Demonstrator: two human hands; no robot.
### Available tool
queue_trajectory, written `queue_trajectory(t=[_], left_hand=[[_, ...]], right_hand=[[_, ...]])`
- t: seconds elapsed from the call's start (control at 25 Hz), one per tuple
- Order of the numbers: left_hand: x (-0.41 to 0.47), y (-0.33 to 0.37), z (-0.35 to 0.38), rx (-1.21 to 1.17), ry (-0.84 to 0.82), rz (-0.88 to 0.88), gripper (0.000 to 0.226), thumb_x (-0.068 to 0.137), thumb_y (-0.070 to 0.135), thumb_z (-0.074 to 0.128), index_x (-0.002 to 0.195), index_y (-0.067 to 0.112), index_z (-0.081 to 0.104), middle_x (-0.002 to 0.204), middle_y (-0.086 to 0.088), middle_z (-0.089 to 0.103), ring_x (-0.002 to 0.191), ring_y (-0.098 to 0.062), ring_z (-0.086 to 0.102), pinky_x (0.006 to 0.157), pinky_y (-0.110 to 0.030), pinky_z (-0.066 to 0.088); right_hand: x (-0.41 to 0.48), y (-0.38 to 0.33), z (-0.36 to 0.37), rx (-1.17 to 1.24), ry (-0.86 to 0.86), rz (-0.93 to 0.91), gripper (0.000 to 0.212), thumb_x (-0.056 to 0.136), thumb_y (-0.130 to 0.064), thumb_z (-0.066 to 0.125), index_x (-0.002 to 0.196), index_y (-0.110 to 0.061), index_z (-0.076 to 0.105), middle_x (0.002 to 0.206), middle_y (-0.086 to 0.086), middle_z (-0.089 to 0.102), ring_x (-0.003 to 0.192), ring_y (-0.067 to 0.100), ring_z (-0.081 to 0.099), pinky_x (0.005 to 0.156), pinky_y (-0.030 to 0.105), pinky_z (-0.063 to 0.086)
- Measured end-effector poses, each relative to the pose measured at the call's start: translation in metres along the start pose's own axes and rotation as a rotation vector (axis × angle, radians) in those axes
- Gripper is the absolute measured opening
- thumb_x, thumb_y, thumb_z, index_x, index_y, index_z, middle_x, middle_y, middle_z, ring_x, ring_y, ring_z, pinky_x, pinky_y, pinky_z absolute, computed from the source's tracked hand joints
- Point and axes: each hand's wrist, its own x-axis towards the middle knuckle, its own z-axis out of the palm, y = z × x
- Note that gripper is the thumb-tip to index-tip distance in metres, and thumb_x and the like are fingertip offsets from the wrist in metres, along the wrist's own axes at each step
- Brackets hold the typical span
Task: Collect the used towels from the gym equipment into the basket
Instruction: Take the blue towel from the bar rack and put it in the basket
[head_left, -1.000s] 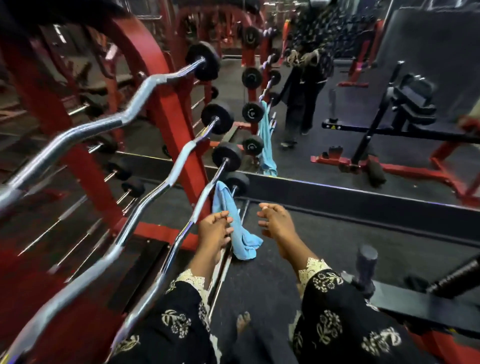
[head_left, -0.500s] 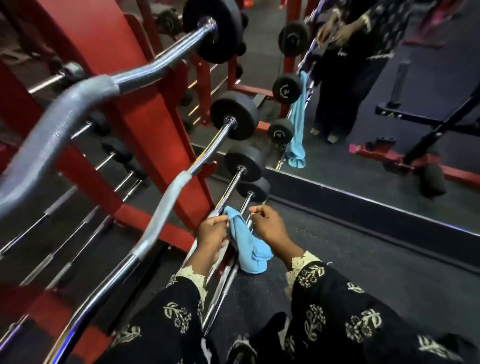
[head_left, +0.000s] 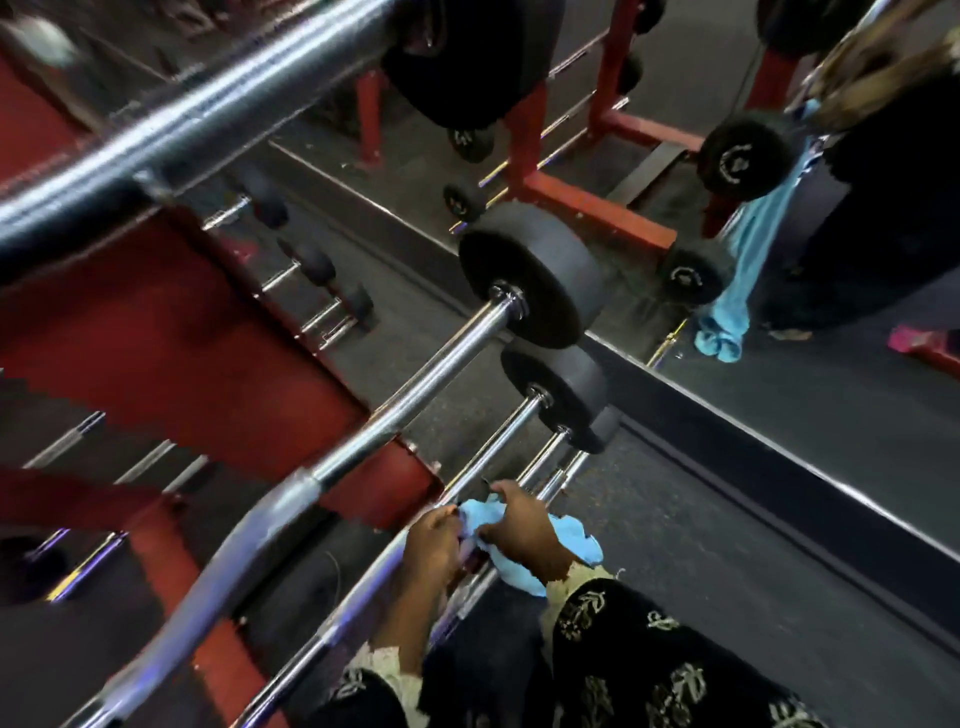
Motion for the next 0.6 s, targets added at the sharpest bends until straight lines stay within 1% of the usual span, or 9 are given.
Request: queue_trajectory(t=[0.08,0.16,0.2,0.28,0.36,0.4,0.48,0.56,0.6], left_hand=[[0.008,0.003,0.01,-0.043,0.046,-0.022,0.027,0.097,0.007,0.044,0.121,0.008,0.057,0.107,-0.011,0.056,0.1,-0.023,0.053,0.087,-0.036,0.043],[0.009,0.003,0.019,-0.054,0.101,-0.027,0.018,0.096,0.004,0.046,0.101,0.012,0.061,0.101,-0.012,0.06,0.095,-0.022,0.055,0.081,-0.032,0.042],[0.008,0.004,0.022,-0.06,0.125,-0.018,0.018,0.095,0.002,0.046,0.091,0.013,0.06,0.094,-0.012,0.062,0.088,-0.02,0.059,0.074,-0.027,0.045],[0.004,0.005,0.028,-0.11,0.147,-0.019,0.024,0.091,-0.005,0.048,0.081,0.014,0.059,0.075,-0.003,0.066,0.061,-0.01,0.063,0.051,-0.017,0.046],[-0.002,0.005,0.032,-0.1,0.152,0.012,0.032,0.087,-0.011,0.047,0.077,0.016,0.061,0.059,0.005,0.065,0.05,-0.005,0.06,0.042,-0.014,0.044],[-0.007,0.005,0.035,-0.082,0.159,0.037,0.034,0.085,-0.013,0.047,0.078,0.018,0.062,0.059,0.005,0.066,0.054,-0.008,0.062,0.044,-0.016,0.045],[-0.018,0.004,0.04,-0.033,0.182,0.157,0.029,0.082,-0.007,0.055,0.079,0.021,0.064,0.074,-0.004,0.067,0.072,-0.021,0.062,0.058,-0.026,0.049],[-0.033,0.005,0.043,0.113,0.198,0.331,0.019,0.072,0.014,0.066,0.088,0.023,0.067,0.091,-0.005,0.071,0.086,-0.024,0.065,0.075,-0.037,0.052],[-0.04,0.006,0.043,0.178,0.178,0.41,0.032,0.066,0.022,0.069,0.098,0.022,0.067,0.097,-0.004,0.072,0.092,-0.023,0.067,0.08,-0.038,0.053]], right_hand=[[0.013,0.002,0.001,-0.087,-0.024,-0.055,0.044,0.081,-0.015,0.07,0.122,-0.007,0.057,0.119,0.012,0.064,0.114,0.026,0.058,0.085,0.023,0.035],[0.014,0.002,0.0,-0.201,-0.029,-0.129,0.026,0.088,-0.017,0.062,0.11,-0.004,0.06,0.113,0.016,0.066,0.109,0.028,0.059,0.089,0.031,0.035],[0.013,0.001,-0.003,-0.239,-0.025,-0.156,0.022,0.09,-0.016,0.058,0.107,-0.003,0.061,0.11,0.017,0.066,0.108,0.03,0.059,0.089,0.033,0.036],[0.009,0.0,-0.012,-0.212,0.006,-0.21,0.017,0.089,-0.013,0.057,0.101,-0.002,0.063,0.103,0.018,0.069,0.102,0.033,0.062,0.088,0.036,0.042],[0.001,-0.008,-0.023,-0.103,0.055,-0.255,0.015,0.086,-0.008,0.058,0.096,-0.001,0.066,0.097,0.019,0.07,0.097,0.034,0.064,0.085,0.035,0.046],[-0.005,-0.012,-0.029,-0.056,0.079,-0.276,0.016,0.085,-0.005,0.058,0.096,-0.001,0.067,0.097,0.019,0.07,0.096,0.033,0.064,0.084,0.033,0.047],[-0.019,-0.023,-0.041,0.035,0.166,-0.338,0.019,0.084,-0.002,0.057,0.1,-0.002,0.067,0.099,0.016,0.069,0.094,0.029,0.063,0.084,0.03,0.045],[-0.033,-0.036,-0.053,0.13,0.28,-0.375,0.021,0.087,-0.005,0.056,0.106,-0.006,0.065,0.099,0.011,0.069,0.092,0.025,0.062,0.082,0.03,0.045],[-0.042,-0.044,-0.06,0.162,0.332,-0.389,0.022,0.089,-0.008,0.055,0.11,-0.009,0.063,0.099,0.008,0.068,0.092,0.022,0.062,0.082,0.03,0.045]])
